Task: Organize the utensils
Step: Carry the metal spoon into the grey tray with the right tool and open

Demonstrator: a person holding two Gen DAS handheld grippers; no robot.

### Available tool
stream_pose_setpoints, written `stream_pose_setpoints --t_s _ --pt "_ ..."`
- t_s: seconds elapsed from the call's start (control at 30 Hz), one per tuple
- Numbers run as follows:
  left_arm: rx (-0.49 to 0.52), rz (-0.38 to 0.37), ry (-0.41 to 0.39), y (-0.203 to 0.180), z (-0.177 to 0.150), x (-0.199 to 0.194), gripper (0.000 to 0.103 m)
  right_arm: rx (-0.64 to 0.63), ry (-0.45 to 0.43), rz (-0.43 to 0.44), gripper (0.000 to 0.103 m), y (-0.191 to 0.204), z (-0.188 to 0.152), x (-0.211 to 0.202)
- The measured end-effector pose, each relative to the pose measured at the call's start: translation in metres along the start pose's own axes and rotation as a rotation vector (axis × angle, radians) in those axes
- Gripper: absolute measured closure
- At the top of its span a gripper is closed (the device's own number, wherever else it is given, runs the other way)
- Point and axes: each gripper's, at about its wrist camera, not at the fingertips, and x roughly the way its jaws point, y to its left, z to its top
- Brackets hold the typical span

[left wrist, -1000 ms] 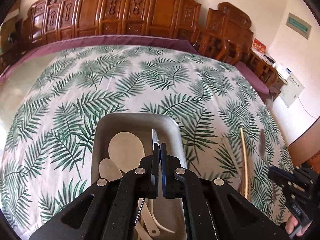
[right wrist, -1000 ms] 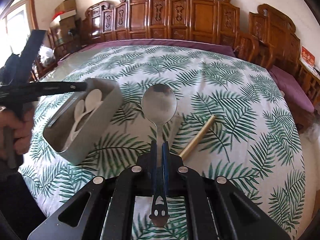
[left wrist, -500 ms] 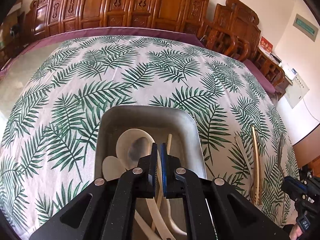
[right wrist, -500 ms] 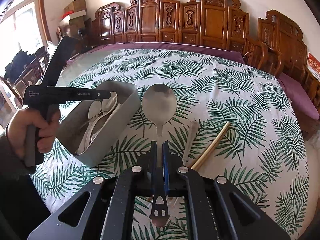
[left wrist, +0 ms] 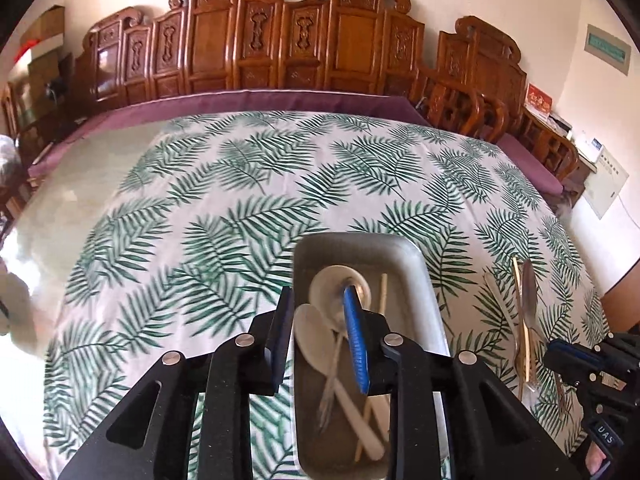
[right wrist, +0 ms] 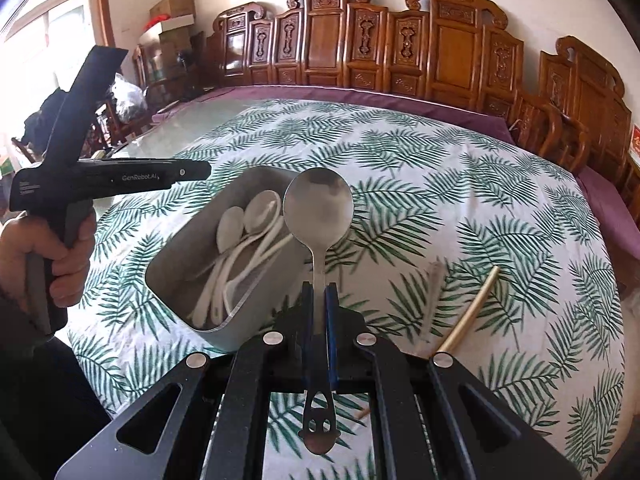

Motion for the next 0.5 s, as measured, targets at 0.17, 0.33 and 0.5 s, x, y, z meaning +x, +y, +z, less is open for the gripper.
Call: stream_pose_setpoints --t_s 0.17,0.33,0.5 --pt "-0.005 0.014 -0.020 0.010 -0.005 -0.014 0.068 -0.010 0.005 0.020 0.096 0.014 0.005 0.008" --pt "-0.017 0.023 -0.026 0.021 -0.014 -0.024 0.058 -0.016 0.005 0.037 0.096 0.025 0.012 0.016" --pt "-0.030 0.026 -0.036 0.032 -0.020 -0.032 0.044 -0.017 0.008 0.054 0.096 0.034 0.019 0.025"
